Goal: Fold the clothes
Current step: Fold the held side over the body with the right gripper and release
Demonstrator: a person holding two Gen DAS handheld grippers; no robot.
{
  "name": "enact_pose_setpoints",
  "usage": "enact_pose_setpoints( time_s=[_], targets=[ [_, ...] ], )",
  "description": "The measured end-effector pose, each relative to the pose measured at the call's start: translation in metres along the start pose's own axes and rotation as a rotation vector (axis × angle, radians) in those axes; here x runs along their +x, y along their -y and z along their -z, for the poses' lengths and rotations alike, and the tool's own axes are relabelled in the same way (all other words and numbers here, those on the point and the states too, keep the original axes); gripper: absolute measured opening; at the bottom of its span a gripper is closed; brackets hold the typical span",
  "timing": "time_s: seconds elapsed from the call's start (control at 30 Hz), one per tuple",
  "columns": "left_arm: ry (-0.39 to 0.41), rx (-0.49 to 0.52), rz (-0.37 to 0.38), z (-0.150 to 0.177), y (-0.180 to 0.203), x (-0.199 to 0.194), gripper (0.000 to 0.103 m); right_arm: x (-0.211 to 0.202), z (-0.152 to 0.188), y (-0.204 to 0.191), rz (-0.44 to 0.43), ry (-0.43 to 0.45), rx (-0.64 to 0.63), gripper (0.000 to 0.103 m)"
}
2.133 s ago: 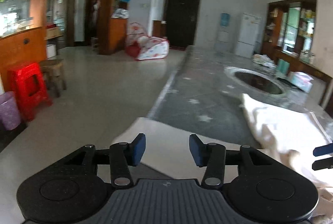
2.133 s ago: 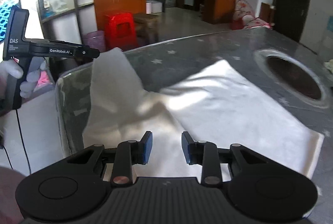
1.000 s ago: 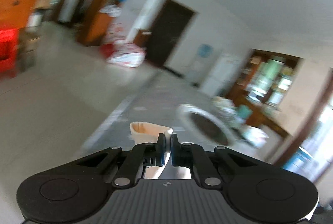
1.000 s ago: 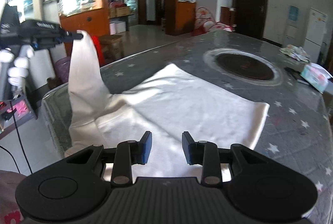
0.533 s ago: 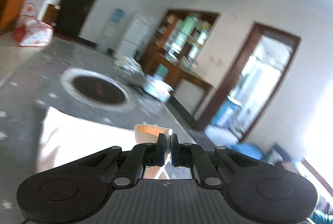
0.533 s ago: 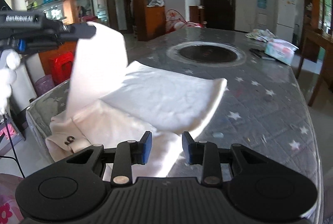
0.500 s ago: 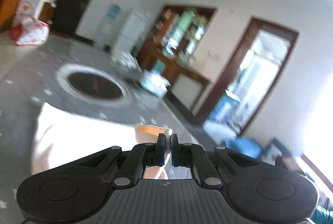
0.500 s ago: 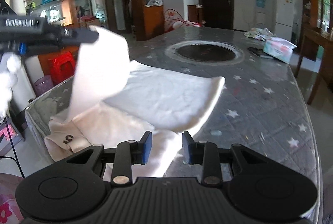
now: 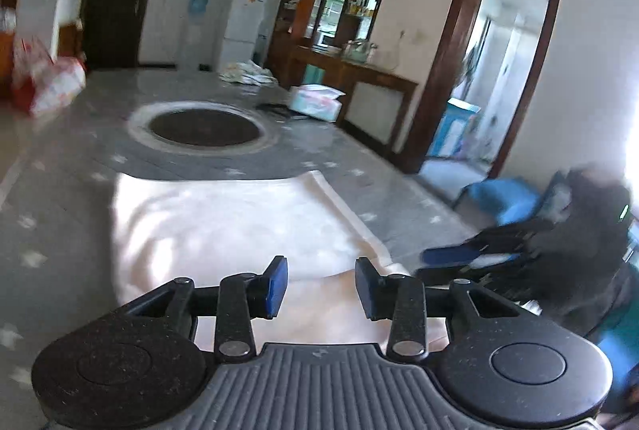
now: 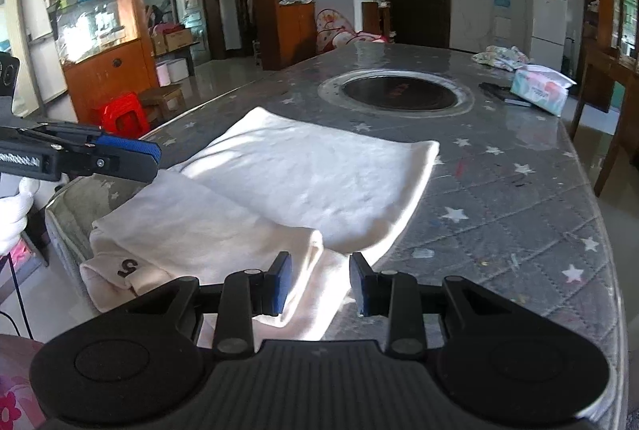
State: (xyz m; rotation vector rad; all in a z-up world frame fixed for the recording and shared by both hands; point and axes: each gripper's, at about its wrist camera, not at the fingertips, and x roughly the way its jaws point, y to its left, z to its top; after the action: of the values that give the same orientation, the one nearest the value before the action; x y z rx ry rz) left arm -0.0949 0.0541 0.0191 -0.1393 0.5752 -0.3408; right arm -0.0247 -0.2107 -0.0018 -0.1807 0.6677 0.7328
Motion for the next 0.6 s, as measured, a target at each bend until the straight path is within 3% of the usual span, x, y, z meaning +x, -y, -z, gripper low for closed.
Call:
enact_pose_setpoints(
  time_s=[0.17, 0.4, 0.6],
  targets=[
    [-0.066, 0.055, -0.078, 0.023, -0.019, -0.012, 0.04, 0.007, 0.004, -0.011, -0.028, -0.04, -0.032, 0.031],
    [-0.113, 0.103, -0.119, 0.045, -0.033, -0.025, 0.04, 0.017, 0.009, -0.019, -0.056, -0.101, -0.055, 0.03],
    [-0.12, 0.192, -0.129, 0.051, -0.033, -0.017, 0.038, 0.022, 0.009, -0.023, -0.049, -0.124, -0.066, 0.017]
  ],
)
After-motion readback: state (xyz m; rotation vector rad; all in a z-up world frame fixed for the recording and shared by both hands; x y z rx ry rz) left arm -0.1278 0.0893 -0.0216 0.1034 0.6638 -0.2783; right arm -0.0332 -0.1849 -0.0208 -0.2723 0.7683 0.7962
